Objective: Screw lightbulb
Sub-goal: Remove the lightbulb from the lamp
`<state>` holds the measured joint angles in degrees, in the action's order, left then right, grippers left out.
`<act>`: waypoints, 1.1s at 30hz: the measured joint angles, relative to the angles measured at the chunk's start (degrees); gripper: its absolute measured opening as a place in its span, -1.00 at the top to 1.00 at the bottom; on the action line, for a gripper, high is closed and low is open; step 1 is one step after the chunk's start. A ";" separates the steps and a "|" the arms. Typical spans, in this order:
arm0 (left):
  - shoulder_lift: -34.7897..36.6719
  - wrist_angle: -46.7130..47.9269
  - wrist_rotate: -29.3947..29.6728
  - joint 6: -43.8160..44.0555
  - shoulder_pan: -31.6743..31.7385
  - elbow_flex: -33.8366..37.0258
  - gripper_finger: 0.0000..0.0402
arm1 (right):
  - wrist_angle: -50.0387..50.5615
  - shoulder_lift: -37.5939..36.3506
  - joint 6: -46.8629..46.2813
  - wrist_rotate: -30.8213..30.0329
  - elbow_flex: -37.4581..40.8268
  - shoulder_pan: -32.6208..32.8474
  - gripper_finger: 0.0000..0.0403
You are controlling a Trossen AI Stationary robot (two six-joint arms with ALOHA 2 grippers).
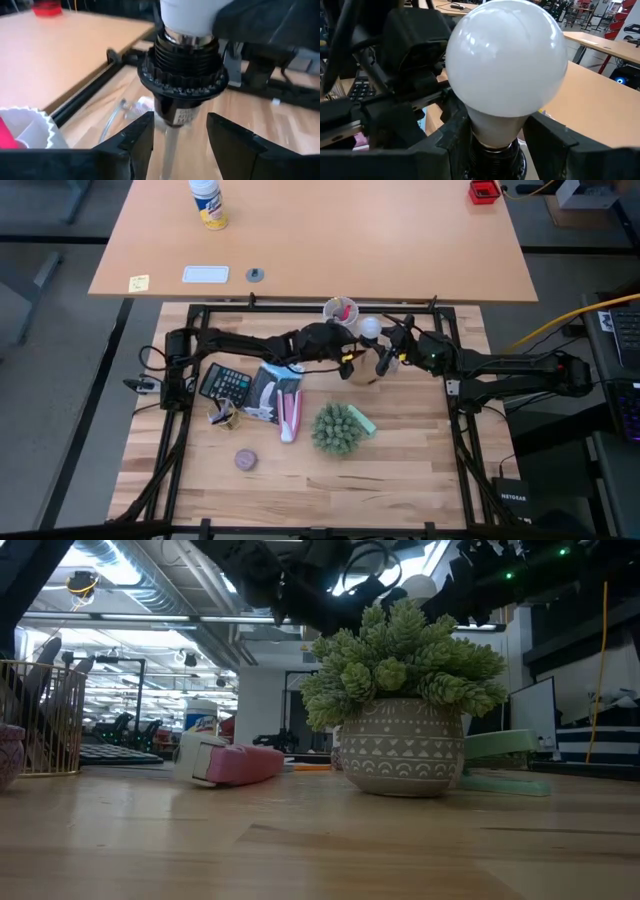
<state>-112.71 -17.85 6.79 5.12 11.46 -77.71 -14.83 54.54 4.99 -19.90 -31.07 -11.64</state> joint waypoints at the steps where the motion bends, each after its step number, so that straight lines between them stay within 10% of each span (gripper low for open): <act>1: 0.00 -2.70 0.00 0.05 0.00 1.29 0.14 | -0.02 0.00 0.01 0.00 0.00 0.00 0.13; 12: -0.02 -40.37 0.06 3.72 0.81 18.16 0.17 | 0.02 0.00 0.02 0.00 0.00 0.00 0.13; 33: -3.08 -35.13 -1.11 0.05 -1.16 14.54 0.15 | -0.59 0.04 -0.22 3.56 0.00 0.02 0.13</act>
<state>-115.78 -52.98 5.68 5.17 10.31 -63.17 -15.42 54.59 4.77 -16.34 -31.07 -11.62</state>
